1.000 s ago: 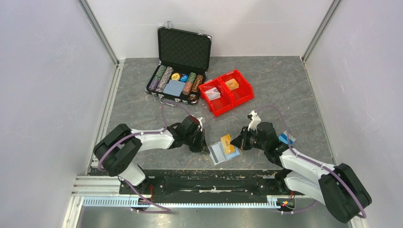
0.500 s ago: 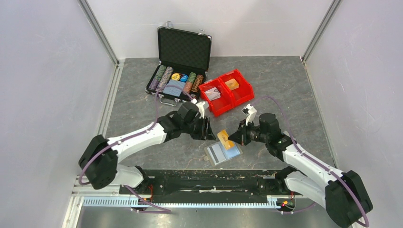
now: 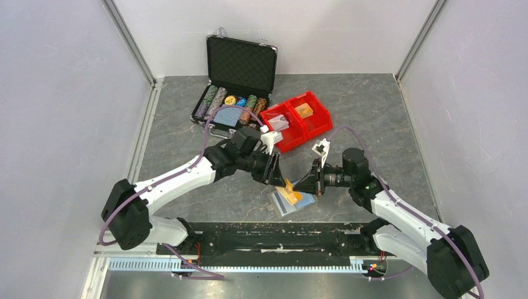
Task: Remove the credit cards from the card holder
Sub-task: Place the credit card in the storage box.
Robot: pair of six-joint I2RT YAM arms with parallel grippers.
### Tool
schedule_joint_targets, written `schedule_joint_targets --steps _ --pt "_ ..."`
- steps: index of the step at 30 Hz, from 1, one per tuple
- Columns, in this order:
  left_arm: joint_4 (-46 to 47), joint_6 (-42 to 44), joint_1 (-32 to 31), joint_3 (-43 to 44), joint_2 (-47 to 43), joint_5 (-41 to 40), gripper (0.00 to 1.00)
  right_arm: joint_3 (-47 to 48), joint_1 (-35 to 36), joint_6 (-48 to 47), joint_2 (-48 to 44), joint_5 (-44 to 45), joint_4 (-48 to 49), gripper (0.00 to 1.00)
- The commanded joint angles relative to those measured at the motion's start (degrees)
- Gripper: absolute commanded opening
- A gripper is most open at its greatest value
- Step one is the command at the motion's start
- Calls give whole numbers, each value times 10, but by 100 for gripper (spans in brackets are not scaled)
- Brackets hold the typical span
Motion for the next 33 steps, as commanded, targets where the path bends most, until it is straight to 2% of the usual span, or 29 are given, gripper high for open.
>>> schedule_joint_targets --steps 1,5,7,9,11,18,27,33 --pt "16 35 0 20 3 63 43 -10 1 15 -12 -40 50 0" --pt "32 31 0 16 6 80 22 -11 5 17 -15 -45 49 0" --pt "49 26 0 8 8 94 19 -9 6 15 -16 -49 49 0" --pt "40 35 1 8 13 91 22 -8 7 11 -17 -48 46 0" --pt "22 51 3 13 16 89 33 -7 7 9 -17 -48 45 0" --pt "-5 68 4 28 15 73 52 -6 11 6 -9 -59 46 0" --pt "-72 109 6 67 4 9 53 -2 18 -10 -7 -59 27 0" --pt "-103 136 5 93 23 42 53 1 25 -8 -6 -66 28 0"
